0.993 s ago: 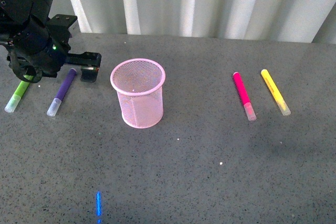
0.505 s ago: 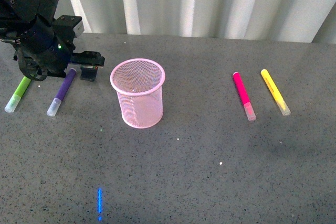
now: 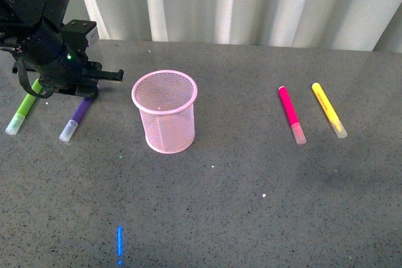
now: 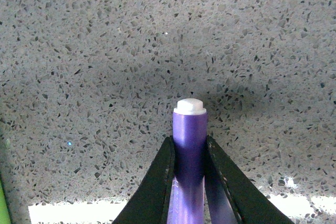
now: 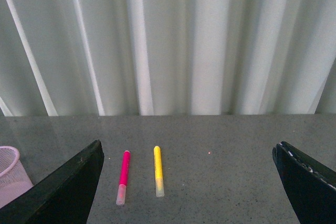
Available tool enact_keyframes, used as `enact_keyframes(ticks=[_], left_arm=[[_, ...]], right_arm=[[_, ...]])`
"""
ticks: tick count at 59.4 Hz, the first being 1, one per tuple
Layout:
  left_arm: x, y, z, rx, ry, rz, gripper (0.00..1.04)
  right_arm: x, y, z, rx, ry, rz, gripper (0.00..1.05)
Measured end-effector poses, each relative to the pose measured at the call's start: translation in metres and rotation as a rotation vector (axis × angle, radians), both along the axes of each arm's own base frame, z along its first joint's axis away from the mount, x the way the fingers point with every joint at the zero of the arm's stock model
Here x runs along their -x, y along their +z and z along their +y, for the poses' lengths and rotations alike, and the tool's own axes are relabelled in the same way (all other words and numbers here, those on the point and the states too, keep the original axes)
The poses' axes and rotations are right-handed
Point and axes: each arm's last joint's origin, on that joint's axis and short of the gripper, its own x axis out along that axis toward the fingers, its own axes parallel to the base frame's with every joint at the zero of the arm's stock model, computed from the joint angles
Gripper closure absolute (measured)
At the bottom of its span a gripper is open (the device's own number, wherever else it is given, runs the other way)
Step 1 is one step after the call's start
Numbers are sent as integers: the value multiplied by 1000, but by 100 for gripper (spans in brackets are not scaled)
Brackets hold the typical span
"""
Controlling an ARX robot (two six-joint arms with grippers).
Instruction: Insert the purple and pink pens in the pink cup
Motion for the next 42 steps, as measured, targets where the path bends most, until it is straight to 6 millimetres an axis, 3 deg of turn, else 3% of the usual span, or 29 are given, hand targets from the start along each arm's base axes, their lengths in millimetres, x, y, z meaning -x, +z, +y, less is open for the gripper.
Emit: enact_keyframes(ticks=[16,22,29,34,39,42], left_arm=[[17,3,0,49,2,-17,92],[28,13,-2,75,1,-83,92],[40,52,-5,105,9,-288,92],[53,100,-8,140,25,-533,92],[81,144,-16,256,56,-758,92],[96,154,-23,298,55,-827,92]], right_arm=[[0,0,0,0,0,0,7],[0,0,0,0,0,0,7],[0,0,0,0,0,0,7],[0,0,0,0,0,0,7],[0,0,0,0,0,0,7],[0,0,0,0,0,0,7]])
